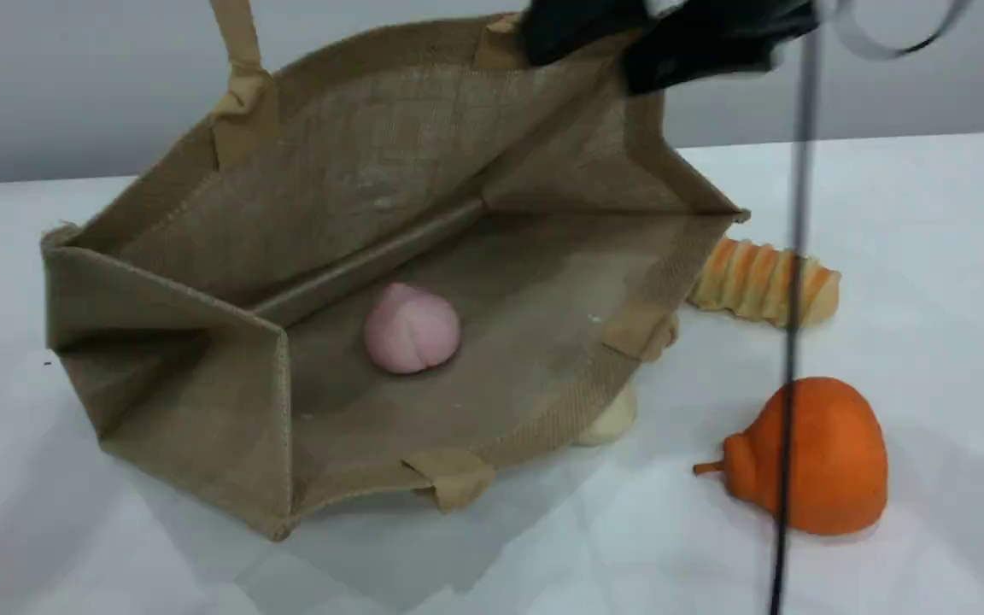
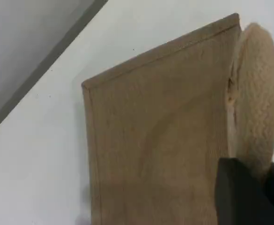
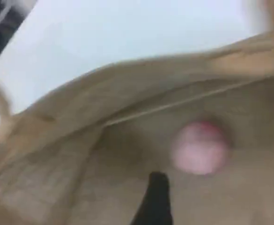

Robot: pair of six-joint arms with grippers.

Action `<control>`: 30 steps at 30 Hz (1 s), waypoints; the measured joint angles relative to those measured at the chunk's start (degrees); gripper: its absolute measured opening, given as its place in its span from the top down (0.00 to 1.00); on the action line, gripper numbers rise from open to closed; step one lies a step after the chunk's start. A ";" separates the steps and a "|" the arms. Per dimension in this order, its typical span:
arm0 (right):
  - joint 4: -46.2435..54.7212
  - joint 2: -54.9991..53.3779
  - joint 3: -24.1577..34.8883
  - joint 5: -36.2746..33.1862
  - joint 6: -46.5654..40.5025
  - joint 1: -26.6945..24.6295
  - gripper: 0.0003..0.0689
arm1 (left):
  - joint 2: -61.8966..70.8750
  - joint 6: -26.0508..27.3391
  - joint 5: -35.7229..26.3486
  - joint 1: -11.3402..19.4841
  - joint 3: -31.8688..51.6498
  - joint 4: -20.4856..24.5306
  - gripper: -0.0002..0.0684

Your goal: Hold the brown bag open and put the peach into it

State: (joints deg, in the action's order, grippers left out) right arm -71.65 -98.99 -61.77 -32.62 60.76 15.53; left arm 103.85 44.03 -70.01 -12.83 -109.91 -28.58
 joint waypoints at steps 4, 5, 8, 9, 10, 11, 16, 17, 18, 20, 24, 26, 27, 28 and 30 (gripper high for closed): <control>9.22 3.87 0.00 -0.66 -7.55 -7.34 0.15 | 0.00 0.00 0.00 0.00 0.00 0.00 0.86; 11.60 4.80 0.00 -0.85 -9.29 -8.79 0.15 | 0.00 0.00 0.00 0.00 0.00 0.00 0.86; 17.97 7.32 0.00 -0.91 -13.58 -12.77 0.15 | 0.00 0.00 0.05 0.00 0.00 0.00 0.86; 20.08 8.05 0.00 -0.69 -14.89 -13.91 0.15 | 0.00 0.00 0.05 0.00 0.00 0.00 0.86; 21.72 8.57 0.00 -0.07 -16.02 -14.95 0.15 | 0.00 0.05 0.05 0.00 0.00 0.00 0.86; 23.39 8.92 0.00 0.81 -17.01 -15.91 0.15 | 0.00 0.05 0.05 0.00 0.00 0.00 0.86; 30.32 8.99 0.00 3.01 -21.79 -17.95 0.15 | 0.00 0.05 0.05 0.00 0.00 -0.51 0.86; 31.05 8.99 0.00 3.01 -22.26 -17.95 0.15 | 0.00 0.05 0.05 0.00 0.05 -0.50 0.86; 31.64 8.99 0.00 3.01 -22.33 -17.95 0.15 | 0.00 0.05 0.05 0.00 0.05 -0.50 0.86; 31.66 8.99 0.00 3.01 -22.33 -17.95 0.15 | 0.00 0.05 0.05 0.00 0.05 -0.50 0.86; 31.66 8.99 0.00 3.01 -22.33 -17.95 0.15 | 0.00 0.05 0.05 0.00 0.05 -0.50 0.85; 31.66 8.99 0.00 3.01 -22.33 -17.95 0.15 | 0.00 0.05 0.05 0.00 0.05 -0.68 0.81; 31.66 8.99 0.00 2.88 -22.33 -17.95 0.15 | 0.00 0.05 0.05 0.00 0.05 -0.74 0.78; 31.66 8.99 0.00 2.76 -22.33 -17.95 0.15 | 0.00 0.05 0.12 0.00 0.05 -0.96 0.74; 31.66 8.99 0.00 2.56 -22.33 -17.95 0.15 | 0.00 0.05 0.19 0.00 0.05 -1.01 0.63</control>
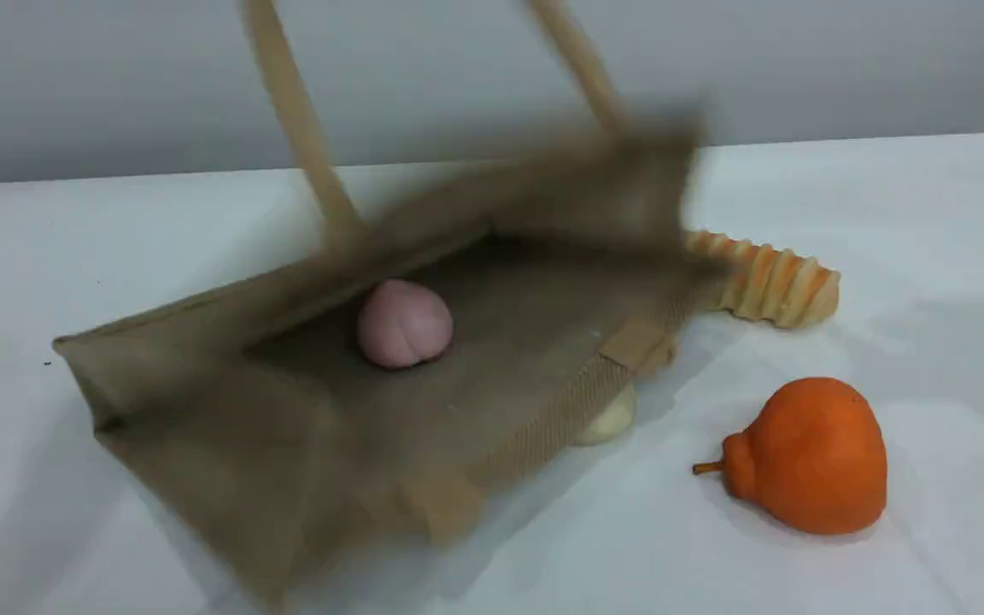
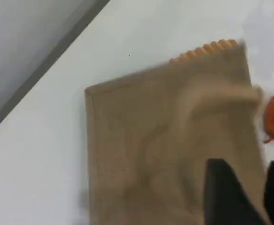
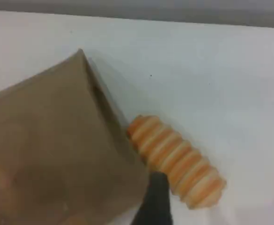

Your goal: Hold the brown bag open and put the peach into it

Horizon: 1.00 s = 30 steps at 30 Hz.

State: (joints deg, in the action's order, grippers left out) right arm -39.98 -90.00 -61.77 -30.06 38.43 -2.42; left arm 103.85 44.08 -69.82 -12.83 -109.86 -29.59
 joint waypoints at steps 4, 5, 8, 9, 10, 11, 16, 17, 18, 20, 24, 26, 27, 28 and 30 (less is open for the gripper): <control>-0.05 0.00 0.00 -0.53 0.00 0.05 0.15 | 0.00 -0.14 0.00 0.00 0.00 -1.09 0.42; -0.05 0.14 0.00 -0.82 0.00 0.05 0.15 | 0.00 -0.43 0.00 0.00 0.00 -1.76 0.38; 0.15 0.93 0.00 -1.54 0.00 0.05 0.15 | 0.00 -3.24 -0.05 0.00 0.00 -2.13 0.29; 0.16 1.38 0.00 -1.98 0.00 0.05 0.15 | 0.00 -4.16 -0.05 0.06 0.00 -1.91 0.28; 0.30 1.94 -0.08 -2.50 0.00 0.05 0.15 | -0.13 -5.36 -0.05 0.06 0.00 -1.41 0.27; 0.40 2.60 -0.38 -3.27 0.00 0.05 0.15 | -0.38 -6.63 -0.05 0.12 0.00 -0.62 0.26; -0.12 7.75 -1.41 -9.47 -0.92 0.05 0.15 | -3.95 -13.25 -0.16 0.12 0.00 4.85 0.26; -0.24 9.19 -1.63 -10.75 -1.34 0.05 0.15 | -5.00 -14.66 -0.21 0.12 0.00 6.42 0.26; -0.45 10.78 -1.90 -11.67 -1.86 0.05 0.15 | -6.14 -16.05 -0.28 0.12 0.00 8.09 0.26; -0.44 13.93 -2.06 -14.59 -2.48 0.05 0.15 | -8.46 -18.56 -0.33 0.12 0.00 11.68 0.26; -1.88 21.28 -2.06 -18.30 -3.11 0.05 0.15 | -14.06 -24.13 -0.33 0.12 0.00 18.67 0.26; -1.94 25.00 -2.06 -19.67 -3.69 0.05 0.15 | -16.99 -26.62 -0.44 0.12 0.00 21.64 0.26; -1.91 27.01 -2.06 -20.30 -4.03 0.05 0.15 | -18.66 -27.51 -0.44 0.12 0.00 23.02 0.26; -1.91 29.05 -2.06 -20.72 -4.09 0.05 0.15 | -20.41 -28.53 -0.44 0.12 0.05 23.97 0.26; -1.90 32.85 -2.06 -21.97 -4.49 0.05 0.15 | -23.75 -30.12 -0.33 0.12 0.51 25.30 0.26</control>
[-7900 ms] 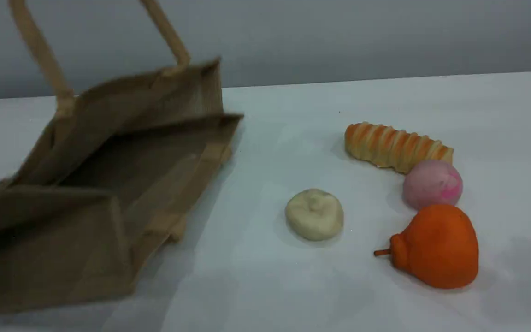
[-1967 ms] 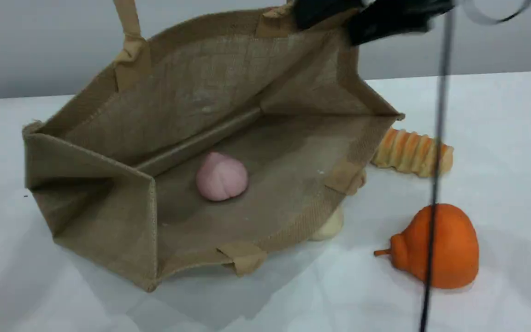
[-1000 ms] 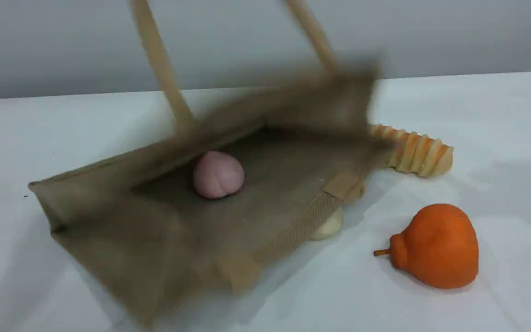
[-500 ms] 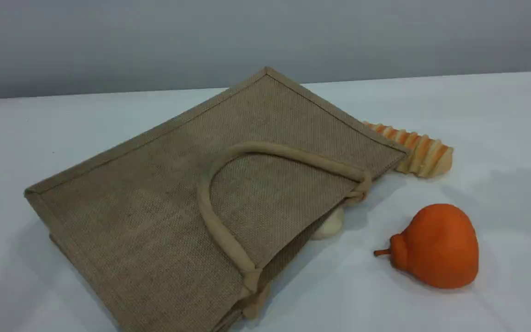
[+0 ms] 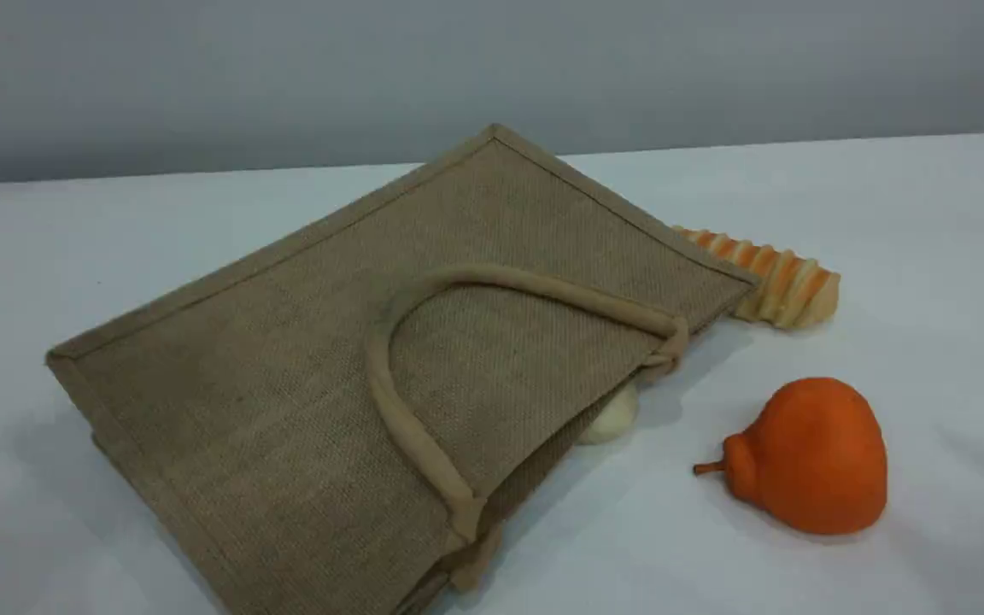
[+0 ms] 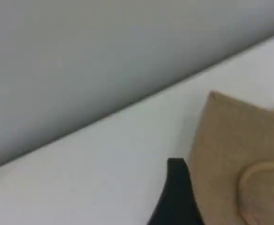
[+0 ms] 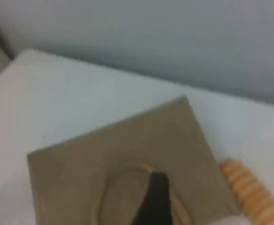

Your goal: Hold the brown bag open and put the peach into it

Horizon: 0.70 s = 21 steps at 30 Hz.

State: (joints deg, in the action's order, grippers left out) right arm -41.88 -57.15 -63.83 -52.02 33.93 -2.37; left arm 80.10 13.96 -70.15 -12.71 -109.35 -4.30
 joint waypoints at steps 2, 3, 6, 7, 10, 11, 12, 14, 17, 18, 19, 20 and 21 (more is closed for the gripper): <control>0.05 4.13 0.00 -1.54 -0.42 0.05 0.15 | -3.98 -0.46 0.00 0.00 1.55 0.24 0.26; 0.05 6.18 0.00 -2.45 -0.52 0.05 0.15 | -5.75 -0.46 0.00 0.00 2.48 0.24 0.26; 0.05 12.10 0.00 -4.99 -0.92 0.05 0.15 | -12.85 -0.46 0.01 0.00 6.57 0.24 0.26; 0.11 13.83 0.00 -5.75 -0.92 0.05 0.15 | -15.02 -0.46 0.01 0.00 8.29 0.24 0.26; 0.11 20.08 0.00 -8.23 -0.92 0.05 0.15 | -22.97 -0.46 0.06 0.00 13.87 0.24 0.26; 0.11 21.71 0.00 -8.93 -0.98 0.05 0.15 | -25.94 -0.40 0.06 0.00 16.04 0.24 0.26; 0.15 23.55 0.00 -9.62 -1.39 0.05 0.15 | -29.02 -0.35 0.11 0.00 18.30 0.24 0.26; 0.18 26.63 0.00 -10.80 -2.94 0.10 0.15 | -34.93 -0.35 0.09 0.00 22.59 0.24 0.26; 1.72 30.30 0.00 -13.06 -4.86 0.15 0.15 | -44.57 -0.35 0.03 0.00 29.69 0.45 0.26; 2.47 31.01 0.00 -14.02 -5.64 0.15 0.15 | -48.02 -0.35 0.09 0.00 32.24 0.75 0.26; 3.34 31.69 0.00 -14.84 -6.40 0.15 0.15 | -51.52 -0.35 0.09 0.00 34.82 1.40 0.26; 4.26 32.25 0.00 -15.46 -7.39 0.15 0.15 | -55.01 -0.35 0.09 0.00 37.41 1.96 0.26; 5.53 32.66 0.00 -16.12 -8.57 0.15 0.15 | -57.89 -0.52 0.03 0.00 39.55 2.25 0.26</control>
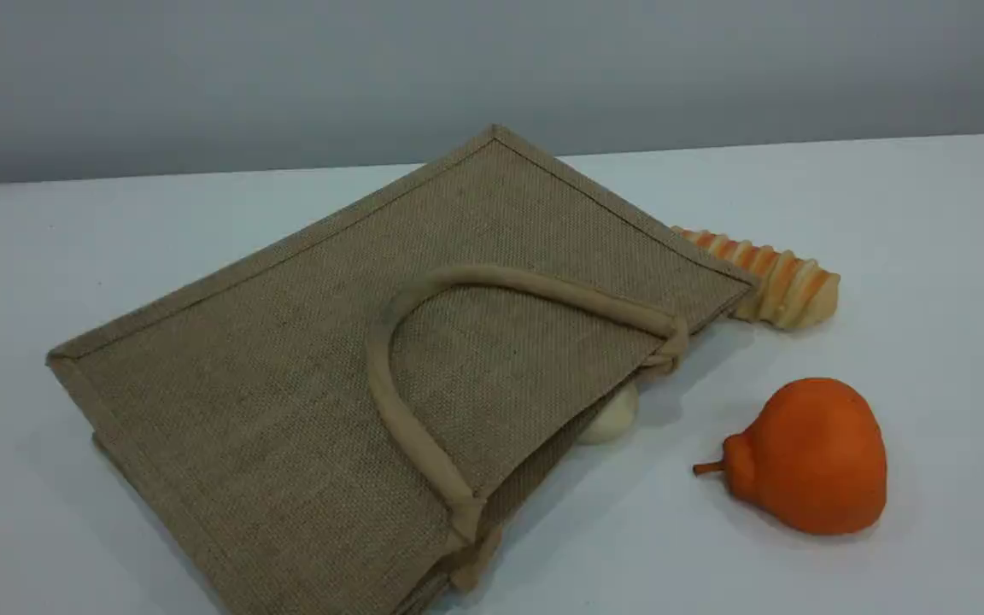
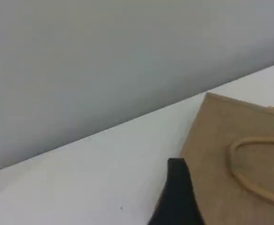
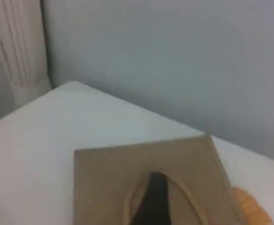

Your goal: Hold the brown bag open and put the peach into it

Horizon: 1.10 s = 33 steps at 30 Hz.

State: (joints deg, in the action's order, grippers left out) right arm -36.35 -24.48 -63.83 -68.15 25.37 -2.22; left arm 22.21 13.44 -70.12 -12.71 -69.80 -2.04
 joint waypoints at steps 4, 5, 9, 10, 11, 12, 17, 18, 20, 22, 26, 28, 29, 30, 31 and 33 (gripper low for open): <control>6.53 1.73 1.13 -1.99 -5.14 0.00 0.15 | -11.82 -2.01 0.67 0.00 9.41 2.04 0.26; 7.76 2.22 1.70 -1.93 -6.14 0.00 0.15 | -14.31 -2.56 0.99 0.00 11.70 2.52 0.26; 12.40 4.41 5.45 -1.89 -9.09 0.00 0.15 | -19.94 -3.65 1.67 0.00 19.24 2.58 0.26; 13.12 5.14 6.70 -1.89 -9.15 0.00 0.15 | -20.19 -3.74 2.07 0.00 20.58 2.41 0.26; 13.45 5.80 8.09 -1.89 -9.15 0.00 0.15 | -20.19 -3.78 2.64 0.00 22.05 2.04 0.26; 13.57 6.67 9.33 -1.88 -9.15 0.00 0.15 | -20.19 -3.84 2.94 0.00 23.37 2.04 0.26; 14.78 11.17 17.81 0.73 -9.10 0.00 0.15 | -20.14 -5.82 3.33 0.00 28.37 2.04 0.26; 15.10 11.98 19.78 1.33 -9.10 0.00 0.15 | -20.14 -6.14 3.48 0.00 29.32 2.04 0.26; 16.32 13.83 23.52 3.08 -8.97 0.00 0.15 | -20.14 -6.76 4.16 0.00 31.22 2.04 0.26; 16.81 15.38 27.67 5.17 -8.83 0.00 0.15 | -20.14 -6.76 4.17 0.00 32.95 2.04 0.26; 17.83 17.31 33.84 7.51 -9.48 0.00 0.15 | -20.14 -7.65 4.49 0.00 36.36 2.04 0.26; 17.83 17.31 34.34 6.93 -9.47 0.00 0.15 | -20.14 -8.93 4.53 0.00 37.89 2.04 0.26; 17.83 17.31 34.29 6.86 -9.47 0.00 0.15 | -20.14 -9.47 4.53 0.00 38.61 2.04 0.26; 18.19 17.32 34.29 6.67 -9.47 0.00 0.15 | -20.14 -9.58 4.53 0.00 39.15 2.04 0.26; 19.00 17.32 34.29 6.38 -9.47 0.00 0.15 | -20.14 -9.58 4.53 0.00 39.28 2.04 0.26; 19.30 17.32 34.29 6.15 -9.47 0.00 0.15 | -20.09 -9.58 4.66 0.00 39.28 2.04 0.26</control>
State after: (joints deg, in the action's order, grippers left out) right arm -17.05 -7.17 -29.54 -61.99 15.90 -2.22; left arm 2.12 3.86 -65.45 -12.71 -30.52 0.00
